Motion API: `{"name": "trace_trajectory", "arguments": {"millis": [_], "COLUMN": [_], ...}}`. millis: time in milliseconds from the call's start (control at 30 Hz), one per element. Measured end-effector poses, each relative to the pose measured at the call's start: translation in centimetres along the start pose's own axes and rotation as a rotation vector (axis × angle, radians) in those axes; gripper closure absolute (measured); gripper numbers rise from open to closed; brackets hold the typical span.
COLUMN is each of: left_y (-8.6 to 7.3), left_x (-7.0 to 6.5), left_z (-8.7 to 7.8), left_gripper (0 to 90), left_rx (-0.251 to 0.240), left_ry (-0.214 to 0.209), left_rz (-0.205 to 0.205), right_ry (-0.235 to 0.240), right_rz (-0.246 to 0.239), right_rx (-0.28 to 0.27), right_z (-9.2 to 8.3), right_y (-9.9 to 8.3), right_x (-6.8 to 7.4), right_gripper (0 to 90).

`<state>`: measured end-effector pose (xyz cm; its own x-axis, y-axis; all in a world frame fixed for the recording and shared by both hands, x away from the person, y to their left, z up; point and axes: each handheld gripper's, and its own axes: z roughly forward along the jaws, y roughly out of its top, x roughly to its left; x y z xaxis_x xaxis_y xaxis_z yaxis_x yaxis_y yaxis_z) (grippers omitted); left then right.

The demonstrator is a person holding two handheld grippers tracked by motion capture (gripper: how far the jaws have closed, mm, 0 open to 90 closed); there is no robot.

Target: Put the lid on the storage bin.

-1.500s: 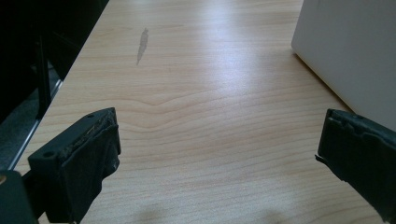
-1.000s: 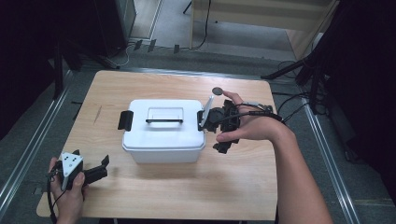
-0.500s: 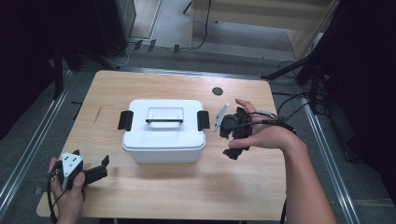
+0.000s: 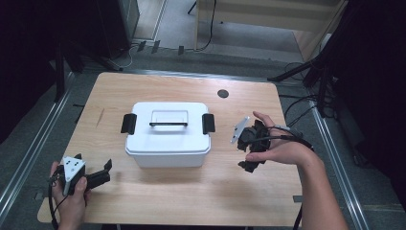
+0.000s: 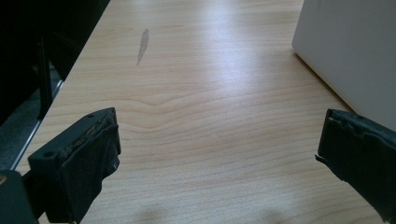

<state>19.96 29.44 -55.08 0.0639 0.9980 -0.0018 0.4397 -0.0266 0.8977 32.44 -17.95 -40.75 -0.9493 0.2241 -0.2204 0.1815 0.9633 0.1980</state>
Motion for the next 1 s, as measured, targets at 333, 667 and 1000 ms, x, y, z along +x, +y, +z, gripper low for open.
{"name": "trace_trajectory", "arguments": {"millis": [333, 667, 1000], "left_y": [0.0, 0.0, 0.0], "left_x": [0.0, 0.0, 0.0], "left_z": [0.0, 0.0, 0.0], "left_gripper": [0.0, 0.0, 0.0], "left_rx": [-0.001, 0.0, -0.001], "left_ry": [0.002, 0.004, 0.003], "left_rz": [0.001, 0.003, 0.0], "right_ry": [-0.016, -0.024, -0.078], "right_rz": [0.068, 0.141, 0.247], "right_rx": [-0.032, -0.084, -0.161], "right_z": [1.2, 2.7, 4.0], "right_y": [-2.7, -5.1, -7.8], "right_x": [0.5, 1.3, 2.1], "right_gripper": [0.0, 0.0, 0.0]}}
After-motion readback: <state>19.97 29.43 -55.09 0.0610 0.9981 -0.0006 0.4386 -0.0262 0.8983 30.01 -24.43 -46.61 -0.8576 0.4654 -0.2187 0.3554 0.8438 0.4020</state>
